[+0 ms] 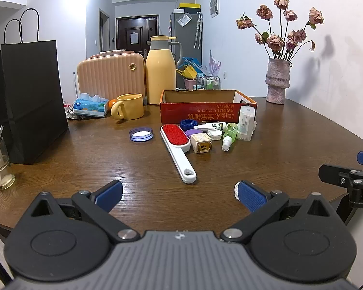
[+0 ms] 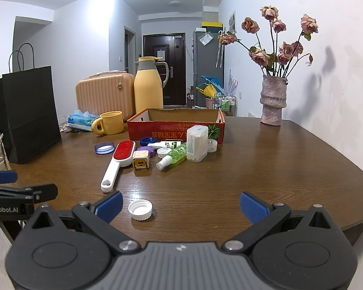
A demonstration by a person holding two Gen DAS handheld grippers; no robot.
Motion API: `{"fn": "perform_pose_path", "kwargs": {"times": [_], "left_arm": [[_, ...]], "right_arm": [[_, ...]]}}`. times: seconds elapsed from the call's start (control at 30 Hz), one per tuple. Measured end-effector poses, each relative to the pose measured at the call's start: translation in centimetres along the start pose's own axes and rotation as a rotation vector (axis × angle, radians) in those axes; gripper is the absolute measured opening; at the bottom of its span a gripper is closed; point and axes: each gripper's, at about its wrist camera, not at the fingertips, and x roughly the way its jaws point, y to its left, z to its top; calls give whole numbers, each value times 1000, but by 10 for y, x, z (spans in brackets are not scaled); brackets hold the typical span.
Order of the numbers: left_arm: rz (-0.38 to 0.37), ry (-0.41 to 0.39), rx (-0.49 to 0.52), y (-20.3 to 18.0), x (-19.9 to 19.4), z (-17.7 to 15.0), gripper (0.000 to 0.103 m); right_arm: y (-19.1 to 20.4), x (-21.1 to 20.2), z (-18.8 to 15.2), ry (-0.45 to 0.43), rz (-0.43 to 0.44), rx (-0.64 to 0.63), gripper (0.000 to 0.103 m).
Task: Organize rigid objects
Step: 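Reach the right gripper to the white bottle cap and grasp it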
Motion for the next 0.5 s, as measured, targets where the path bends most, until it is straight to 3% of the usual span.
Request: {"fn": "perform_pose_path", "kwargs": {"times": [0.5], "left_arm": [[17, 47, -17, 10, 19, -2, 103]], "right_arm": [[13, 23, -4, 48, 53, -44, 103]]}}
